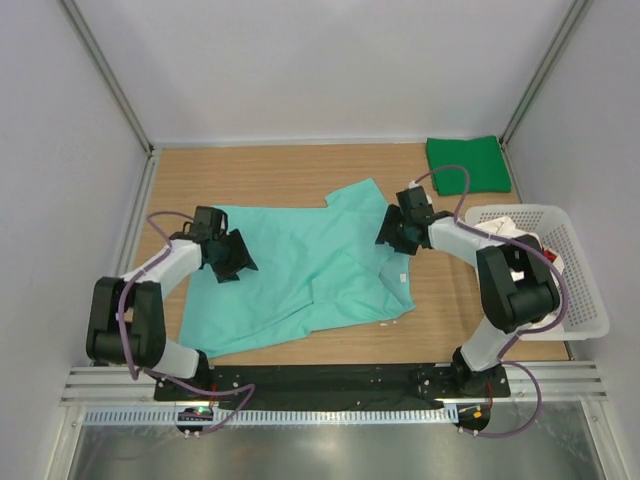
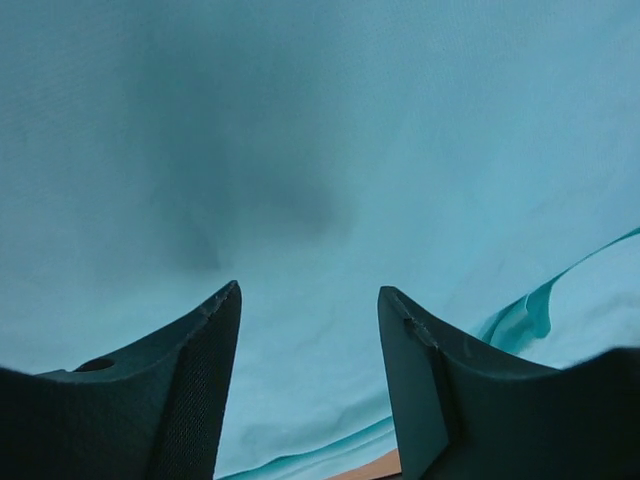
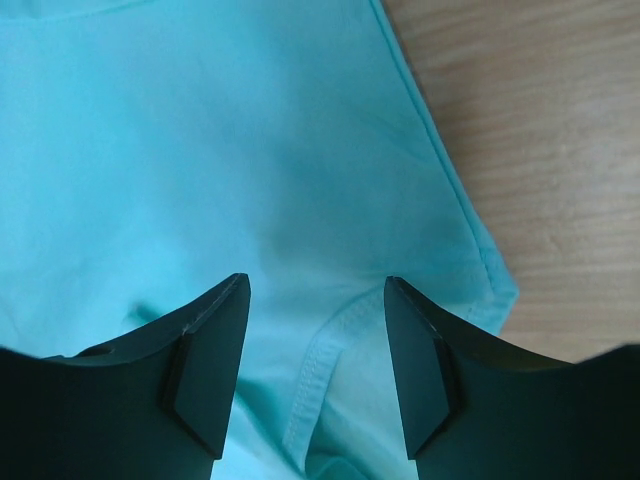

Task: Fold and stack the t-shirts
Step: Flatten the tshirt out

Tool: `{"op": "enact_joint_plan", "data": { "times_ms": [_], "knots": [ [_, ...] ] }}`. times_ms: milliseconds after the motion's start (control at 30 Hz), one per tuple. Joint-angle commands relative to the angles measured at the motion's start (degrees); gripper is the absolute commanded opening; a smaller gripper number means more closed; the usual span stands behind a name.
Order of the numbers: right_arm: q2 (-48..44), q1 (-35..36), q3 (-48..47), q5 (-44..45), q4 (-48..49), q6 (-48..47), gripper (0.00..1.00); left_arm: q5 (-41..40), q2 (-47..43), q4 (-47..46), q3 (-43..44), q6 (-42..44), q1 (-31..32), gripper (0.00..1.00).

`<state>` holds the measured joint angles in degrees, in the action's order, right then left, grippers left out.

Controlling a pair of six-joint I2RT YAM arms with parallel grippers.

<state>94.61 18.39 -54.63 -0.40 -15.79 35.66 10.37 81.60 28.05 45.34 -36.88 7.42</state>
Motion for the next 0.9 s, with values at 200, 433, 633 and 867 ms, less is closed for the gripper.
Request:
{"op": "enact_joint_plan", "data": {
  "times_ms": [200, 433, 633, 867],
  "knots": [
    [13.29, 0.07, -13.02, 6.20, 7.79, -4.10, 0.61, 0.97, 13.49, -11.96, 7.12, -5.91, -0.39, 0.59],
    [29.37, -0.02, -31.74, 6.64, 8.94, -8.14, 0.62, 3.60, 26.05, -13.99, 16.87, -8.20, -1.44, 0.59],
    [40.38, 0.15, -61.43, 6.46, -4.31, -13.25, 0.69, -0.17, 23.90, -12.94, 22.60, -8.56, -1.44, 0.64],
    [34.78, 1.20, -68.52, 11.90, -23.12, -9.83, 0.82, -9.21, 3.79, -2.33, 16.02, -2.76, -1.53, 0.69]
  ]
}}
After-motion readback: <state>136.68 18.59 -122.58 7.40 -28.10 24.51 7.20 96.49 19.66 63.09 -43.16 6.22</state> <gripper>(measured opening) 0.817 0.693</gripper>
